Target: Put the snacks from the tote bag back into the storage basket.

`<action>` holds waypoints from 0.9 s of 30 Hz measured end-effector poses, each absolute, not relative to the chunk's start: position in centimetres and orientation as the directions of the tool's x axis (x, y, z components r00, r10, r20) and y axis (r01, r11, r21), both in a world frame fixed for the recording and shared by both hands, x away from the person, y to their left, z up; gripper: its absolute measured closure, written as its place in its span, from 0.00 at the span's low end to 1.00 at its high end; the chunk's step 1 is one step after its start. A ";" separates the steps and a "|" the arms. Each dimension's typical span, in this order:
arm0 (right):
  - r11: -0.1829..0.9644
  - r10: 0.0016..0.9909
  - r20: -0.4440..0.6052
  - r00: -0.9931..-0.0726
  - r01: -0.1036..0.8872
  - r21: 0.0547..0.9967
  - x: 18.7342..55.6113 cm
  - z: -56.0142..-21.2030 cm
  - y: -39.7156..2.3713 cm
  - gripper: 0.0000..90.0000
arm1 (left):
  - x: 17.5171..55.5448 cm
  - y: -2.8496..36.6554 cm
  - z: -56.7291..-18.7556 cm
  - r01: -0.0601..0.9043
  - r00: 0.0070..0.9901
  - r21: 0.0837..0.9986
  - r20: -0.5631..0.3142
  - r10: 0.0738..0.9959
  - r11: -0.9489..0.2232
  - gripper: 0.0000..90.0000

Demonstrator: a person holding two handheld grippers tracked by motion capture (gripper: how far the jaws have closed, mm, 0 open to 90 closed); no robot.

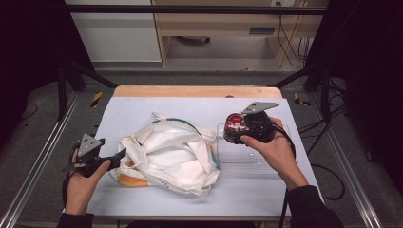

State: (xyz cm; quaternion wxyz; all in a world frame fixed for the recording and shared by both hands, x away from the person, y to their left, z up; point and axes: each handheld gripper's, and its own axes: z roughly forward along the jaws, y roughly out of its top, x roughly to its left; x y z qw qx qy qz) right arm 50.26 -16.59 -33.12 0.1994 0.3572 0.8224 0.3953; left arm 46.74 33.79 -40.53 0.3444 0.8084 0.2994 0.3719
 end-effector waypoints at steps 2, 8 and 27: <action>0.430 0.744 -0.042 -0.666 0.430 0.794 50.4 -33.2 -16.9 0.29 | 46.8 33.8 -40.5 0.224 0.549 0.776 0.400 0.734 -0.590 0.11; 0.419 0.749 -0.030 -0.662 0.438 0.795 50.7 -33.3 -17.7 0.29 | 46.9 33.7 -40.6 0.223 0.553 0.771 0.403 0.729 -0.596 0.11; 0.433 0.741 -0.034 -0.671 0.438 0.788 52.0 -33.5 -19.0 0.29 | 47.0 33.7 -40.7 0.220 0.557 0.760 0.417 0.718 -0.612 0.11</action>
